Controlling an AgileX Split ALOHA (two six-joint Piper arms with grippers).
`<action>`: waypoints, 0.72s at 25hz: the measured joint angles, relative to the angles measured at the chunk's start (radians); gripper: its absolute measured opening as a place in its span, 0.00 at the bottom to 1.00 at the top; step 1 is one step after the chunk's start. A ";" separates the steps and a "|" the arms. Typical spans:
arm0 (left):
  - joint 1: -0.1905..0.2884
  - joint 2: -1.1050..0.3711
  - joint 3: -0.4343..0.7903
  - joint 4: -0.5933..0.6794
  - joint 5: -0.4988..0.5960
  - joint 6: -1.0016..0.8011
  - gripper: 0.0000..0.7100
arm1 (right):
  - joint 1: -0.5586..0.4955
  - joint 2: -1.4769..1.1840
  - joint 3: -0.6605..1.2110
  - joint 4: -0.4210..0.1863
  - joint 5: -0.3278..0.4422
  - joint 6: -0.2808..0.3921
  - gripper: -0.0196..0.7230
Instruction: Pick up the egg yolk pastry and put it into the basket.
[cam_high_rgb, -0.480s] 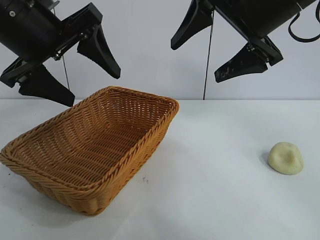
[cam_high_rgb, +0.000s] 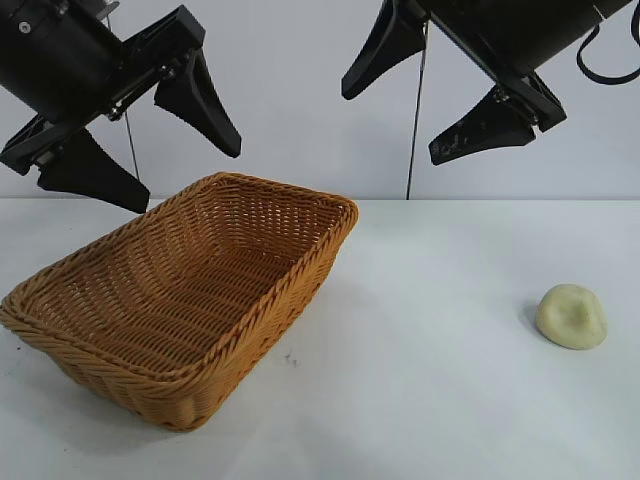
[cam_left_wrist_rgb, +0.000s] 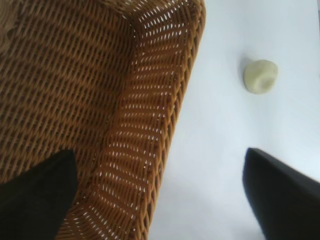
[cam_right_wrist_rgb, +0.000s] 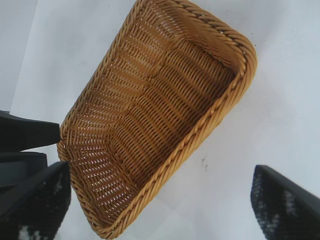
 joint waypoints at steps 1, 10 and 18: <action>0.000 0.000 0.000 0.000 0.000 0.000 0.91 | 0.000 0.000 0.000 0.000 0.000 0.000 0.96; 0.000 0.000 0.000 0.000 -0.001 0.000 0.91 | 0.000 0.000 0.000 0.001 0.000 0.000 0.96; 0.000 0.000 0.000 -0.001 -0.015 0.000 0.91 | 0.000 0.000 0.000 0.001 0.000 0.000 0.96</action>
